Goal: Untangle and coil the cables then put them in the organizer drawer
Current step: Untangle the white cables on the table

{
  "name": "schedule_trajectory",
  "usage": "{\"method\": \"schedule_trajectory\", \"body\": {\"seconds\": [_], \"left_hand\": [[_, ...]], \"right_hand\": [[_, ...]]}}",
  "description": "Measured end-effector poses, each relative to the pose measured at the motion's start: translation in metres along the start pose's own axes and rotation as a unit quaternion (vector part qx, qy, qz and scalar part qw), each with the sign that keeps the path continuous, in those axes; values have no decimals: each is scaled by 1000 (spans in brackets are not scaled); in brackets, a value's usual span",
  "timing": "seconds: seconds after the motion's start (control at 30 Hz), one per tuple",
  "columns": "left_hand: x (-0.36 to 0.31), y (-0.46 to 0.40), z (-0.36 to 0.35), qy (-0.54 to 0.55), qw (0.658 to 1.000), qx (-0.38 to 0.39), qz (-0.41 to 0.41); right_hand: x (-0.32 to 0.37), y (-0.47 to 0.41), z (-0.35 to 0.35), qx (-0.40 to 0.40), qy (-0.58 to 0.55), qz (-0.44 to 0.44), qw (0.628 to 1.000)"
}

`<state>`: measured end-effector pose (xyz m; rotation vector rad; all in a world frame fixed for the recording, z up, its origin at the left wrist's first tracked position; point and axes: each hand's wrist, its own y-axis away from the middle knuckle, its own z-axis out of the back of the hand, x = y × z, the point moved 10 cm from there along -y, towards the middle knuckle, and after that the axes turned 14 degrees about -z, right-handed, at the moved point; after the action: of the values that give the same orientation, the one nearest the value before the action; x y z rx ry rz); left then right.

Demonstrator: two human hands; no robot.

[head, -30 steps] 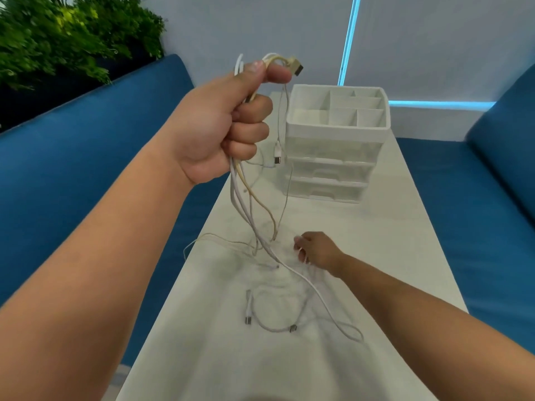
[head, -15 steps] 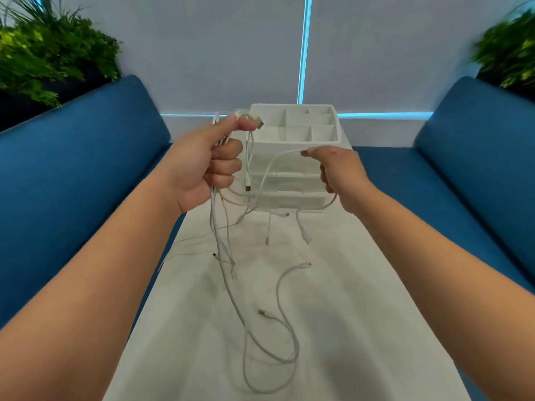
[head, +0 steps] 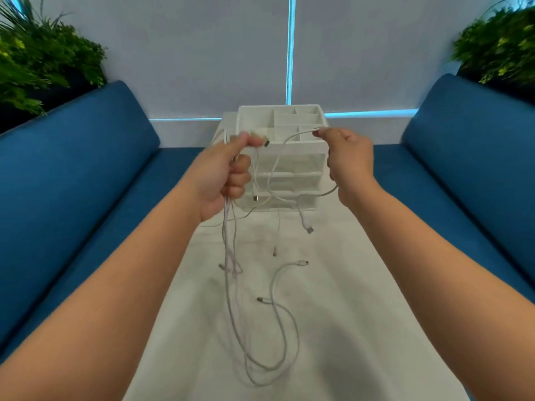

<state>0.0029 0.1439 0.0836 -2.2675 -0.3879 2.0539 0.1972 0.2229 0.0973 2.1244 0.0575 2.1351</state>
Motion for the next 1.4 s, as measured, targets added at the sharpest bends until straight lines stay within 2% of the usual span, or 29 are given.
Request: {"method": "schedule_trajectory", "body": {"seconds": [0.13,0.37,0.47,0.6,0.73,0.83,0.9,1.13,1.4], "left_hand": [[48,14,24,-45,997,-36,52],[80,26,48,-140,983,-72,93],[59,16,42,-105,988,-87,66],[1,-8,11,-42,998,-52,3],[-62,-23,-24,2,998,-9,-64],[-75,-25,-37,18,997,2,-80],[-54,-23,-37,9,998,-5,-55],[75,6,-8,-32,991,-74,110],[128,23,-2,-60,976,-88,191]], "right_hand": [[8,2,24,-75,-62,41,994],[34,12,23,-94,-78,125,985],[35,11,18,-91,-26,133,987],[15,8,2,-42,54,71,995],[-2,10,-3,-27,54,28,998],[-2,10,1,-34,43,9,998],[-1,10,2,-29,26,-11,999],[-4,16,-12,22,-17,-51,998],[10,31,-34,94,-85,-5,992]]}}
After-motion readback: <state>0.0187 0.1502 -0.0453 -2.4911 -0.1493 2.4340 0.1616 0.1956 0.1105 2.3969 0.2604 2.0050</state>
